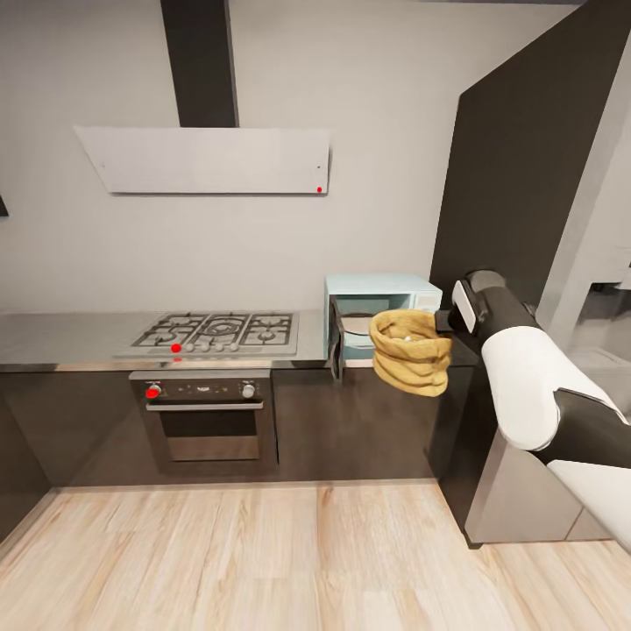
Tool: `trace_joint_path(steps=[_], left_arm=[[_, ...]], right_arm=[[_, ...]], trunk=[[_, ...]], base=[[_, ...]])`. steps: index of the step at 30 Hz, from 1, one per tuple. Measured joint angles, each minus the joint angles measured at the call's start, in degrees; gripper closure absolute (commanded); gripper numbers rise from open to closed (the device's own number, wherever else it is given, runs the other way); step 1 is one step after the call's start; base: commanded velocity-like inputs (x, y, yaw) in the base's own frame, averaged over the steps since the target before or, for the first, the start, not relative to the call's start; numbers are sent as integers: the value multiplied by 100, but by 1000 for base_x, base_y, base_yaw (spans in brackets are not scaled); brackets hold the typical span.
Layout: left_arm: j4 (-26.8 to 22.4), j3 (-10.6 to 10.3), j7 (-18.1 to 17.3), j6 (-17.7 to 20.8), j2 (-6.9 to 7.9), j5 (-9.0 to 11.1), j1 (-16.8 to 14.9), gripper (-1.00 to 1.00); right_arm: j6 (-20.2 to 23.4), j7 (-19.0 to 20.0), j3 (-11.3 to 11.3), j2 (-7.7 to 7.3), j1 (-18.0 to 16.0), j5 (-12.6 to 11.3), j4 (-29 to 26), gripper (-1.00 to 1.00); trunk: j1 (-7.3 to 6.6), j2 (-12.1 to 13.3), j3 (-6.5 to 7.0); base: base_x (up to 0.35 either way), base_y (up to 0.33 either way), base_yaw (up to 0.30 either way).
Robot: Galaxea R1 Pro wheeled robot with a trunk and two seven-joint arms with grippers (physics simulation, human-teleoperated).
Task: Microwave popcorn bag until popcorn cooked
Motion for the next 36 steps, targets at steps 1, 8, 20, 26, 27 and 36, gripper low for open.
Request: trace_joint_path(steps=[1,8,20,26,27,36], left_arm=[[3,-4,0,2,0,-2,0,-100],[5,-1,0,6,0,8,0,-100],[7,0,0,8,0,10,0,-100],[5,-1,0,9,0,10,0,-100],[4,-1,0,9,0,10,0,-100],[5,0,0,8,0,2,0,-100]], right_arm=[[0,3,-2,3,-1,0,0,100],[0,17,-22,8,-3,0,0,100],[-1,29,-25,34,-5,-41,0,100],[0,29,-23,11,8,-67,86,100],[0,30,-22,9,9,-74,165,100],[1,29,-4,-9,10,-65,932,100]], trunk=[[-1,0,0],[-2,0,0],[-2,0,0],[-2,0,0],[-2,0,0],[1,1,0]], base=[[261,0,0],[311,0,0],[307,0,0],[306,0,0],[306,0,0],[105,0,0]])
